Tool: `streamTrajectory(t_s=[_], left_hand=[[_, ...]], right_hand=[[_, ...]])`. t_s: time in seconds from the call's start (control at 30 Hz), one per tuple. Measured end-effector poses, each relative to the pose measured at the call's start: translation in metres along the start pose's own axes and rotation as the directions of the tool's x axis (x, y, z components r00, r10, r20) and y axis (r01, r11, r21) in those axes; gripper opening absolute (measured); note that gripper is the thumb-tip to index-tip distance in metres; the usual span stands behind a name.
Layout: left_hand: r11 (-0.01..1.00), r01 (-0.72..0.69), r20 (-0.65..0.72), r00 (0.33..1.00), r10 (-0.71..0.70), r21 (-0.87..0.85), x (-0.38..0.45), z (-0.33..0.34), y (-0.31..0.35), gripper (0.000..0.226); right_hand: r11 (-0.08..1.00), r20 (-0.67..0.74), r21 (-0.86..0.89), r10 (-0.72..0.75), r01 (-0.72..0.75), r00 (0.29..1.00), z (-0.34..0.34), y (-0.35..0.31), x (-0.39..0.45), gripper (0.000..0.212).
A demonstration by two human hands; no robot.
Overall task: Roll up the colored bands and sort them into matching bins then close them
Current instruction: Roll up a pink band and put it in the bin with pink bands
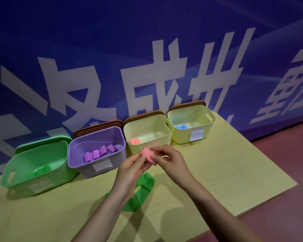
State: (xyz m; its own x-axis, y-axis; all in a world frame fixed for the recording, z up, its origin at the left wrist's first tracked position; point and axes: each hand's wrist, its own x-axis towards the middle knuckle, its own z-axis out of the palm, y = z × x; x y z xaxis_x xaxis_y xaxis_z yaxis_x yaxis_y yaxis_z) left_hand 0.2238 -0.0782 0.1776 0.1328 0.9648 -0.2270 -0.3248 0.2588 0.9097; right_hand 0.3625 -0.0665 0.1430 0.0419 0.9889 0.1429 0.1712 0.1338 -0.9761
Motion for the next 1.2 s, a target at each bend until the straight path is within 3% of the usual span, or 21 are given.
streamTrajectory(t_s=[0.2, 0.33, 0.53, 0.73, 1.0, 1.2], left_hand=[[0.999, -0.025, -0.024, 0.999, 0.025, -0.034, 0.004, 0.001, 0.000, 0.017], [0.996, -0.078, -0.035, 0.996, 0.077, -0.031, 0.008, -0.002, -0.005, 0.015], [0.993, -0.120, -0.064, 0.991, 0.120, 0.004, 0.010, -0.004, -0.011, 0.011], [0.996, -0.012, 0.001, 1.000, 0.012, -0.084, 0.019, -0.009, -0.002, 0.018], [0.998, 0.048, -0.016, 0.999, -0.049, -0.043, 0.046, -0.023, -0.001, 0.019], [0.996, 0.087, -0.100, 0.991, -0.085, 0.021, 0.083, -0.035, -0.008, 0.020]], right_hand=[[0.970, -0.072, 0.241, 0.048, -0.029, 0.996, 0.009, -0.005, 0.000, 0.006], [0.907, -0.025, 0.418, 0.073, -0.056, 0.997, 0.013, -0.006, -0.003, 0.006], [0.880, -0.009, 0.474, 0.030, -0.022, 1.000, 0.016, -0.008, -0.004, 0.004], [0.911, -0.071, 0.411, 0.053, -0.019, 0.996, 0.020, -0.009, 0.002, 0.007], [0.957, 0.069, 0.232, 0.164, -0.176, 0.984, 0.011, 0.000, 0.032, 0.015], [0.953, 0.145, 0.099, 0.269, -0.285, 0.952, 0.012, 0.009, 0.069, 0.015]])
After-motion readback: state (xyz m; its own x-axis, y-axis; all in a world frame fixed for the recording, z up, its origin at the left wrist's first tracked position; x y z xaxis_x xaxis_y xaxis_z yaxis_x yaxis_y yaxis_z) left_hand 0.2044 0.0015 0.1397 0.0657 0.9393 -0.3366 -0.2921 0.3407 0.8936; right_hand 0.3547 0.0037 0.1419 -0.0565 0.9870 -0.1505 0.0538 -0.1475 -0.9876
